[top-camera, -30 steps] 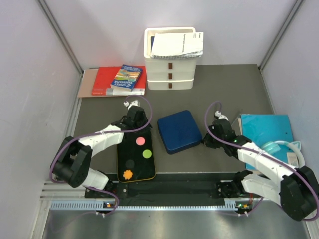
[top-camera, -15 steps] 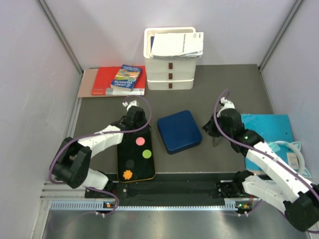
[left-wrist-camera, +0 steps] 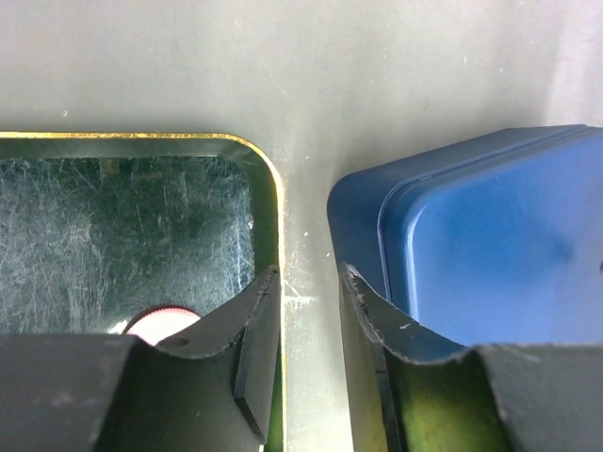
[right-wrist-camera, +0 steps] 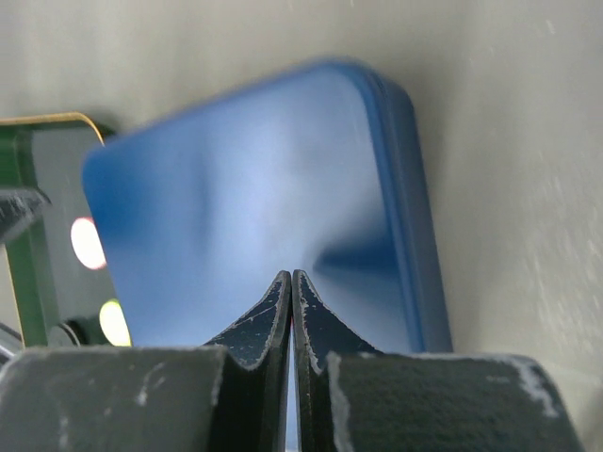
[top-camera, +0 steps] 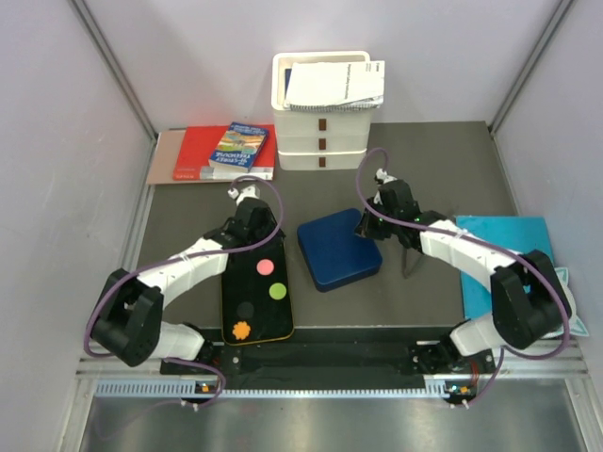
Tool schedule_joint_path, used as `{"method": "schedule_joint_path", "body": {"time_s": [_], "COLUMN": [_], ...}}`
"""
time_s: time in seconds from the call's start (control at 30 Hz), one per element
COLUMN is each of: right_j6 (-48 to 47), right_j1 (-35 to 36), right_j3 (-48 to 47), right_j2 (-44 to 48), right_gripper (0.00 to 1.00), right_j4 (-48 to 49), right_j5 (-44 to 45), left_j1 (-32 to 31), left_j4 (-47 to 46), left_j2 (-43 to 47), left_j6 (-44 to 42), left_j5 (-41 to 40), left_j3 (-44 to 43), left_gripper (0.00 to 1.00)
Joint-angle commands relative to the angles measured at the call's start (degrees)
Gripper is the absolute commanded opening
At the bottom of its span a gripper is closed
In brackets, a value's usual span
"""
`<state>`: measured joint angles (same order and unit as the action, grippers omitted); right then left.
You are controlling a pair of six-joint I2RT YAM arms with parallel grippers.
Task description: Pack the cookies
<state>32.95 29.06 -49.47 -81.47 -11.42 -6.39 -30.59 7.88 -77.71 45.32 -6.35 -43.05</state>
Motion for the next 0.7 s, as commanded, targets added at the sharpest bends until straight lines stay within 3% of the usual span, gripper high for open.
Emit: {"method": "schedule_joint_path", "body": {"time_s": [0.0, 0.33, 0.67], "right_j6": [-0.8, 0.5, 0.2], "right_j1": [-0.9, -5.0, -5.4], "right_j3": [-5.5, -6.1, -6.4], "right_j2": [-5.3, -15.8, -17.6], "right_gripper": [0.00, 0.00, 0.00], "right_j4": [5.3, 7.5, 8.0], "right_j5": [-2.1, -5.3, -5.8], "left_j1": [-0.1, -0.1, -0.2], "left_j4": [-0.1, -2.5, -7.4], "left_j2": [2.3, 1.4, -2.4], "left_j6": [-0.1, -0.1, 1.1], "left_j5": [0.1, 5.9, 12.8], "left_j3": [-1.7, -4.8, -7.1], "left_gripper": [0.37, 0.39, 0.40]}}
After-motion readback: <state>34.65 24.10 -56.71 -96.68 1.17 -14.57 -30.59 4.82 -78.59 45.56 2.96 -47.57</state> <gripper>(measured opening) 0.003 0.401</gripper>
